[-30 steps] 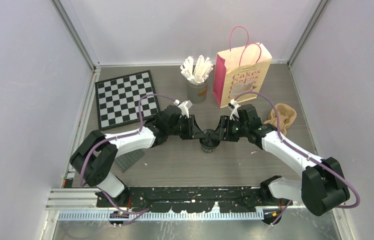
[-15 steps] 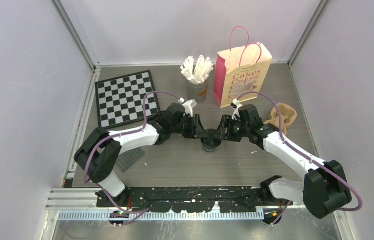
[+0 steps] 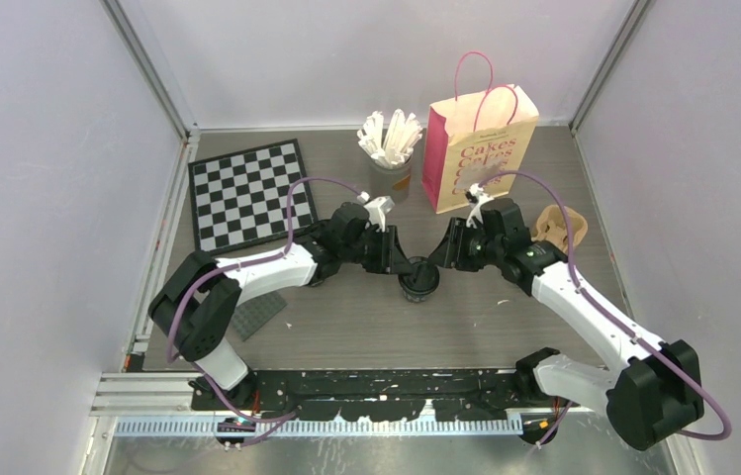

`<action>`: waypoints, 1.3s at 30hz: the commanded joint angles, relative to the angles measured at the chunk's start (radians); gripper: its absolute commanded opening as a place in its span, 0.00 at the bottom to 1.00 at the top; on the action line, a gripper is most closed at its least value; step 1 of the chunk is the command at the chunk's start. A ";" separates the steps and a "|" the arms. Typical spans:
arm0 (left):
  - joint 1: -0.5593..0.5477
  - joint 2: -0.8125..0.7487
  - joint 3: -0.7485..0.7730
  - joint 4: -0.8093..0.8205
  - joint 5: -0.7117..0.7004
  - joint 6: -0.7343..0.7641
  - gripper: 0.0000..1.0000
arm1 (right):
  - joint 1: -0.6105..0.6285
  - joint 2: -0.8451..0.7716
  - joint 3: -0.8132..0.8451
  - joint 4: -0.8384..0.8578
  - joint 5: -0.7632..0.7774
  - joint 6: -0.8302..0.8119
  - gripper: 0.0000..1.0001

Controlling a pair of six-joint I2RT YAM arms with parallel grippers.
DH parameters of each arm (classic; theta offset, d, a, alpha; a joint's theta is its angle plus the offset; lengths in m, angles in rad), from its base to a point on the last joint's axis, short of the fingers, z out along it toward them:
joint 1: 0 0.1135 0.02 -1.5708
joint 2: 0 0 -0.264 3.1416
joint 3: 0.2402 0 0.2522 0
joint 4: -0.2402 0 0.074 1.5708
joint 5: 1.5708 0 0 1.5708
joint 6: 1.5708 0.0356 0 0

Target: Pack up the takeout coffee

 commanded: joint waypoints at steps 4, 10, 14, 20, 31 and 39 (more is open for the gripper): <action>-0.014 0.030 0.004 -0.090 -0.028 0.047 0.34 | -0.004 0.040 0.016 0.034 -0.074 0.022 0.41; -0.031 0.035 -0.006 -0.087 -0.049 0.037 0.33 | -0.001 0.056 -0.053 0.061 -0.047 0.057 0.40; -0.036 0.044 -0.014 -0.094 -0.070 0.026 0.32 | -0.001 0.060 -0.117 0.086 -0.041 0.075 0.40; -0.053 0.048 -0.029 -0.103 -0.117 0.020 0.31 | -0.001 0.035 -0.213 0.113 -0.008 0.087 0.39; -0.046 -0.033 -0.056 -0.020 -0.033 -0.059 0.39 | -0.002 -0.002 -0.266 0.178 -0.039 0.093 0.38; -0.021 -0.107 -0.026 -0.017 0.085 -0.087 0.52 | -0.001 -0.012 -0.271 0.166 -0.019 0.070 0.38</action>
